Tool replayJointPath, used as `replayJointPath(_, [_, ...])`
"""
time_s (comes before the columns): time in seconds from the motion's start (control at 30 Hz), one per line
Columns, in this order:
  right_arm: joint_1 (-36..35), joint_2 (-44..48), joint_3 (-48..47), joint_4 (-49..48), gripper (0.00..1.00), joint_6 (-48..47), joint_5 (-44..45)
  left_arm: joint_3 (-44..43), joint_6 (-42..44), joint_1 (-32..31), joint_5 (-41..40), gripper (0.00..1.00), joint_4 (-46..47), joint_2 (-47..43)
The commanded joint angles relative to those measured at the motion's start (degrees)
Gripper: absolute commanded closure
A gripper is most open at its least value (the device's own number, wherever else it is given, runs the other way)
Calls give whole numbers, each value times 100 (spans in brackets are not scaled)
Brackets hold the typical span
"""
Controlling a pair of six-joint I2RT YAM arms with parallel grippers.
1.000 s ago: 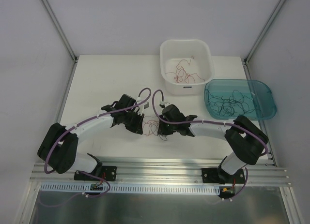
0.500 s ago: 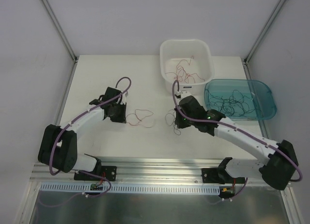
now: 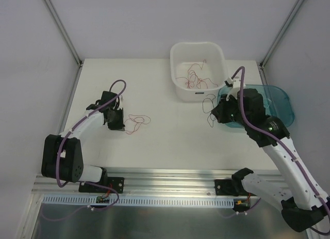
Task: Untangle the cables
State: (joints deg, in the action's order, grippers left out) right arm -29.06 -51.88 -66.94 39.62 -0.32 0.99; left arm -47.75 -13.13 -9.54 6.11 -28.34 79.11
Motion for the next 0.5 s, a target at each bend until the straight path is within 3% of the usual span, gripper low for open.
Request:
replayJointPath(0.0, [76,-427,180,100,99,5,-730,-130,29,14,618,100,3,-177])
replayJointPath(0.13, [85,-753,418,-208,99,286,-1092,-51,82,5,953,99,153,-396])
replayJointPath(0.27, [155,-1026,383,-130,99,348,-900,2,117,5,1138,87,294,-563])
replayJointPath(0.47, [637,-1123,67,195,99,260,-197,81,187,5,1226,46,425,-897])
